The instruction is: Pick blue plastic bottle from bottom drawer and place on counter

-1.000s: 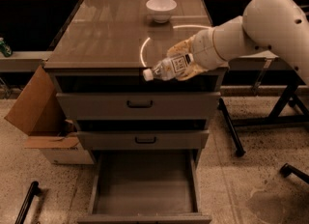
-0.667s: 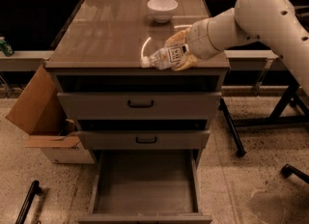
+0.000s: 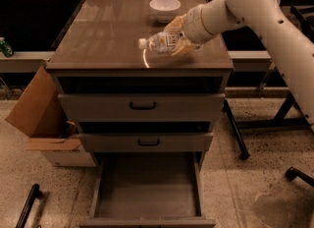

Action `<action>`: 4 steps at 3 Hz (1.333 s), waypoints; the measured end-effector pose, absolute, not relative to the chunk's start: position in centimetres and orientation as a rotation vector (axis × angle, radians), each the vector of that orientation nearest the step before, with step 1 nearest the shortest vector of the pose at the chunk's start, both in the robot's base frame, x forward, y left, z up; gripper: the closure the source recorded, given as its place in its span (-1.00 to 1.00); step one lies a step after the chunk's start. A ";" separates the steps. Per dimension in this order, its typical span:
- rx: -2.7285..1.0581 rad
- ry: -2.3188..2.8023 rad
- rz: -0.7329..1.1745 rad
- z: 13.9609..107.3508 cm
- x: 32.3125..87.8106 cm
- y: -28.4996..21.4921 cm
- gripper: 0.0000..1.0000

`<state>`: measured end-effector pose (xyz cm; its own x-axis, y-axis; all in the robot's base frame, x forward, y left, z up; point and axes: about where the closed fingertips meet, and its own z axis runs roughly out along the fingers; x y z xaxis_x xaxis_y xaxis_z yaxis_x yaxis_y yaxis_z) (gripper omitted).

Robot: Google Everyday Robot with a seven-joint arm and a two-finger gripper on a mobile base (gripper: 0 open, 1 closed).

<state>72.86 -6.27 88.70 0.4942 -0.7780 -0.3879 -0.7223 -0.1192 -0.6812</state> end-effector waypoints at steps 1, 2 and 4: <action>-1.812 1.302 -0.065 88.8 75.4 -6.3 1.00; -1.765 1.341 -0.067 88.6 77.3 -6.7 0.62; -1.712 1.365 -0.070 88.2 79.4 -7.0 -0.47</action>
Offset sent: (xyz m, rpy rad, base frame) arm 0.0686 -0.0136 0.0040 0.0859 0.0263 -0.1494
